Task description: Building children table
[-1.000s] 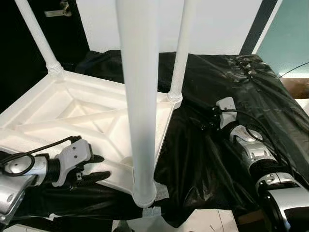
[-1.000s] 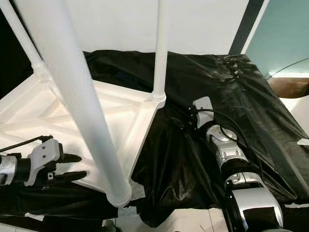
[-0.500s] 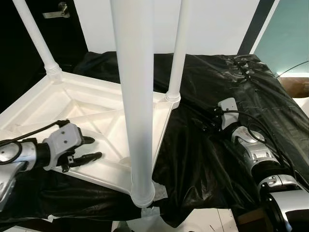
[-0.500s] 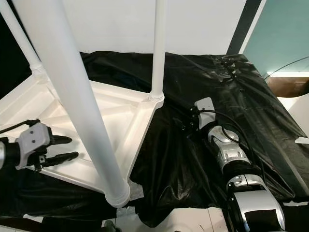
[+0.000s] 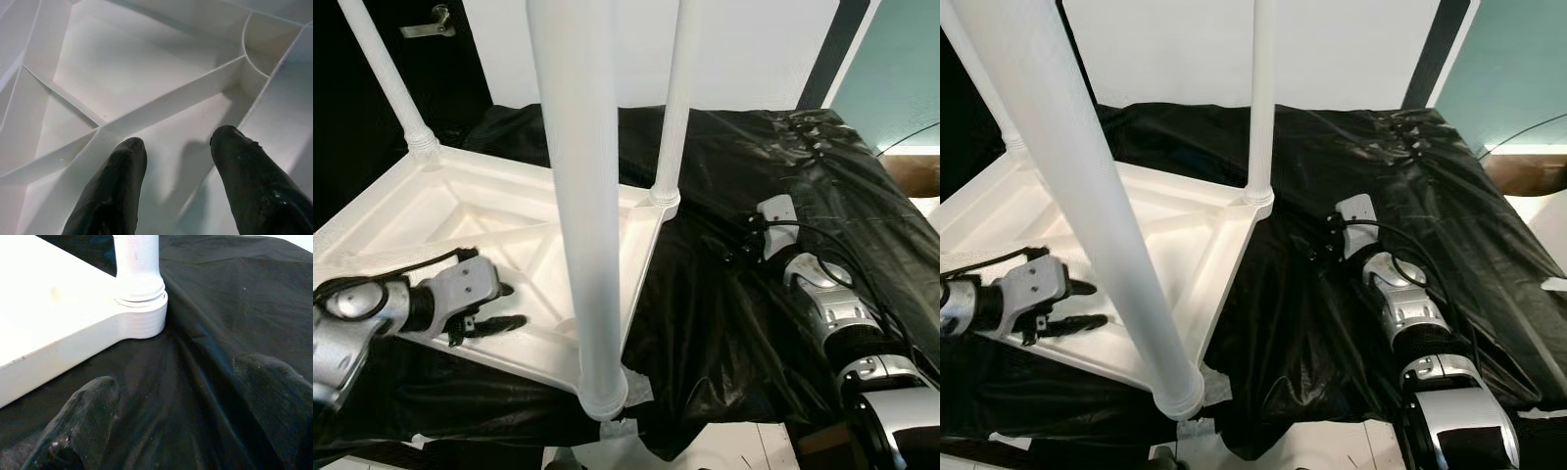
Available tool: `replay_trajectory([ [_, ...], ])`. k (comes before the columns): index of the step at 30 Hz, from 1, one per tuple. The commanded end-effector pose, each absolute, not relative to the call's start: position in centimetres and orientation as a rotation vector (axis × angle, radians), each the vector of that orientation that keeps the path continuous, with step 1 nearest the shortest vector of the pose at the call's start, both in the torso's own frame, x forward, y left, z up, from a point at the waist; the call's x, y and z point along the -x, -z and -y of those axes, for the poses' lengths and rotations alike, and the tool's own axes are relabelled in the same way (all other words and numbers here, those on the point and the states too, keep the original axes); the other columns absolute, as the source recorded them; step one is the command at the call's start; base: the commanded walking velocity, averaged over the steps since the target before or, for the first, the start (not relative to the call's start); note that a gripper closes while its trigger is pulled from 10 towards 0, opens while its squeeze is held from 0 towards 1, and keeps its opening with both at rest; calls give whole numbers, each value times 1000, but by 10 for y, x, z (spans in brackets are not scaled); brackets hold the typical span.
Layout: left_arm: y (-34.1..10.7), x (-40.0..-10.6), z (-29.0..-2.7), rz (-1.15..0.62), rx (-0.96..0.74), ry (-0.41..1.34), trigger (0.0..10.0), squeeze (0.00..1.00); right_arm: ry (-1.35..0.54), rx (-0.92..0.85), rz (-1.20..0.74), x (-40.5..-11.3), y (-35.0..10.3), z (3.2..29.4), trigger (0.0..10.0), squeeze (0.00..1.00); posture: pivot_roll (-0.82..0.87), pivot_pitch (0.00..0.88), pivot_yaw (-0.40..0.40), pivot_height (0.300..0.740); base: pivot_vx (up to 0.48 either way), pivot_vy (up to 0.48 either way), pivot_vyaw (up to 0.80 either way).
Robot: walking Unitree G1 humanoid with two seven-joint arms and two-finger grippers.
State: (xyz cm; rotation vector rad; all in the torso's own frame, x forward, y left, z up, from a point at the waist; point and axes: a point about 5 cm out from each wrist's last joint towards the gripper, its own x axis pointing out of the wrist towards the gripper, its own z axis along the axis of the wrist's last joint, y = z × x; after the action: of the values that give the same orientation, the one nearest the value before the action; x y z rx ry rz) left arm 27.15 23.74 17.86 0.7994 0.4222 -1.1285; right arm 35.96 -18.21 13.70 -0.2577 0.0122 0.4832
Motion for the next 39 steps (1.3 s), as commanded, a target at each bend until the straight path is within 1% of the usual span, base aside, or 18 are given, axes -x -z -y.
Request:
replay_trajectory([
  [1,-182,-272,-238,-423,-769,1149,10000,0,-465,248,-21,-358,-136,188,10000,0,99,62,-17,740,0,0,0],
  [4,-190,-270,-236,-395,-724,1175,10000,0,-459,247,-20,-357,-136,190,10000,0,93,64,-10,740,0,0,0],
  [6,-196,-261,-233,-374,-654,1232,10000,0,-451,240,-21,-355,-135,192,10000,0,93,64,-10,740,0,0,0],
  [9,-193,-256,-232,-382,-648,1254,10000,0,-462,226,-22,-354,-134,190,10000,0,96,64,-7,740,0,0,0],
  [11,-186,-249,-231,-409,-642,1280,10000,0,-529,188,-19,-350,-133,181,10000,0,105,68,-12,740,0,0,0],
  [14,-184,-246,-231,-416,-639,1287,10000,0,-573,173,-14,-347,-134,176,10000,0,105,68,-12,740,0,0,0],
  [17,-181,-242,-231,-431,-629,1308,10000,0,-671,150,-9,-340,-136,166,10000,0,108,70,-19,740,0,0,0],
  [19,-181,-242,-231,-431,-629,1308,10000,0,-671,150,-9,-340,-136,166,10000,0,108,70,-19,740,0,0,0],
  [20,-178,-242,-231,-440,-629,1309,10000,0,-708,151,-10,-336,-136,163,10000,0,112,72,-21,740,0,0,0],
  [23,-175,-243,-231,-449,-640,1296,10000,0,-735,156,-14,-334,-136,160,10000,0,112,71,-23,740,0,0,0],
  [26,-161,-252,-229,-493,-736,1245,10000,0,-758,161,-15,-333,-138,157,10000,0,110,71,-24,740,0,0,0],
  [29,-157,-257,-229,-500,-770,1219,10000,0,-760,162,-13,-333,-140,156,10000,0,98,67,-18,740,0,0,0],
  [36,-152,-264,-228,-529,-780,1183,10000,0,-762,164,-10,-331,-143,156,10000,0,86,66,-9,740,0,0,0],
  [37,-149,-269,-230,-555,-785,1137,10000,0,-763,164,-8,-330,-144,156,10000,0,80,65,-5,740,0,0,0],
  [38,-149,-269,-230,-555,-785,1137,10000,0,-763,164,-8,-330,-144,156,10000,0,80,65,-5,740,0,0,0],
  [39,-147,-279,-233,-568,-792,1045,4706,0,-759,164,-8,-328,-146,157,10000,0,75,66,1,740,0,0,0],
])
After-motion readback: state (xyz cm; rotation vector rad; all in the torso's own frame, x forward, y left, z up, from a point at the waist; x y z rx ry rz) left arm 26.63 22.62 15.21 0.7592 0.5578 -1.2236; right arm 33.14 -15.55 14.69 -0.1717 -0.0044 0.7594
